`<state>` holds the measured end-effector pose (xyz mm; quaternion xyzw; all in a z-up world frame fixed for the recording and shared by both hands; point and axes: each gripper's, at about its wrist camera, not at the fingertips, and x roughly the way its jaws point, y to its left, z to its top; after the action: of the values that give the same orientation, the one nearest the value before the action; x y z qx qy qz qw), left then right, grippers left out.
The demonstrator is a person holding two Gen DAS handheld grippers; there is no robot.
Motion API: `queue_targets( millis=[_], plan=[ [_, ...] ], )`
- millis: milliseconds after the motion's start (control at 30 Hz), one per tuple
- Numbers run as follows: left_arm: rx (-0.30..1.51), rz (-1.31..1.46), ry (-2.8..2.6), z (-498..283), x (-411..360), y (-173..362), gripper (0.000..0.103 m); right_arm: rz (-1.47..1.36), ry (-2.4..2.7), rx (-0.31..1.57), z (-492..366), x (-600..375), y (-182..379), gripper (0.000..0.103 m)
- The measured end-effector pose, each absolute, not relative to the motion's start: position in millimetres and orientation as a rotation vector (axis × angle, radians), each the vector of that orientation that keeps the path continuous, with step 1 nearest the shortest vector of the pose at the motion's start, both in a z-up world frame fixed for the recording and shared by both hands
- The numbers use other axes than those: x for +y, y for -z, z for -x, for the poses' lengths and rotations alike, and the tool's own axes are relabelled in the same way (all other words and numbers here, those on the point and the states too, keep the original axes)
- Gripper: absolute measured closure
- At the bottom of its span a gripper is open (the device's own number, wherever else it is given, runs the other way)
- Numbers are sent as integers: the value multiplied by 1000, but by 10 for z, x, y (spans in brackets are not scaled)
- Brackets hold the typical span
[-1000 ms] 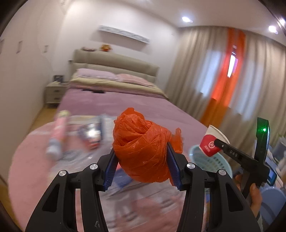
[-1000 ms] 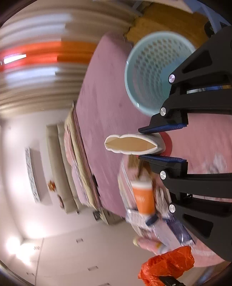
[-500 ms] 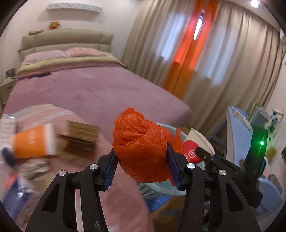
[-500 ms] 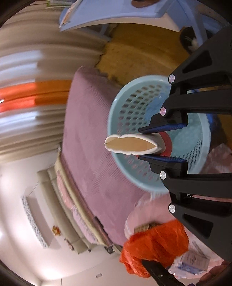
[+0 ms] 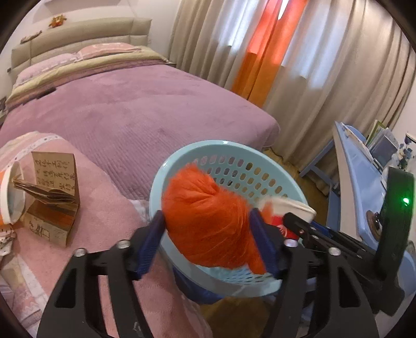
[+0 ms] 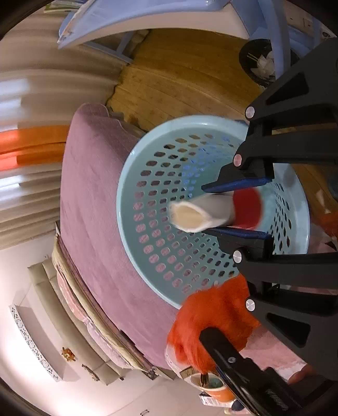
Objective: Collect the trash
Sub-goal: 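Carry the bag and cup to the blue basket and open both grippers, then grasp the clear bottle with the left gripper while the right gripper grasps the white carton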
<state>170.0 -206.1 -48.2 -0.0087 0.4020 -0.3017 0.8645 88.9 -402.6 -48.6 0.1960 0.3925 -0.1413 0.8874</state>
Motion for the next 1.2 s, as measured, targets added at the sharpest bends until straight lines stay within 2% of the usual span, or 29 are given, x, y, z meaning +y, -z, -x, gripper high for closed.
queue_targets(
  millis=[33, 67, 100, 500, 800, 1000, 1200],
  plan=[
    [828, 24, 635, -1668, -2027, 450, 27, -404, 295, 813, -891, -4028, 474, 76],
    [813, 29, 638, -1644, -2002, 401, 22, -402, 296, 808, -885, -4024, 455, 60],
    [798, 34, 643, -1616, -1962, 359, 21, -404, 294, 793, -874, -4024, 427, 51],
    [640, 66, 602, -1232, -1433, -182, 19, -357, 225, 677, -688, -3666, -56, 51],
    [545, 85, 463, -898, -604, -454, 19, -304, 131, 631, -621, -3093, -304, 51],
    [534, 87, 302, -808, 147, -490, 19, -260, 11, 634, -641, -2471, -361, 51],
    [634, 78, 189, -920, 890, -250, 19, -204, -96, 666, -684, -1710, -321, 51]
  ],
)
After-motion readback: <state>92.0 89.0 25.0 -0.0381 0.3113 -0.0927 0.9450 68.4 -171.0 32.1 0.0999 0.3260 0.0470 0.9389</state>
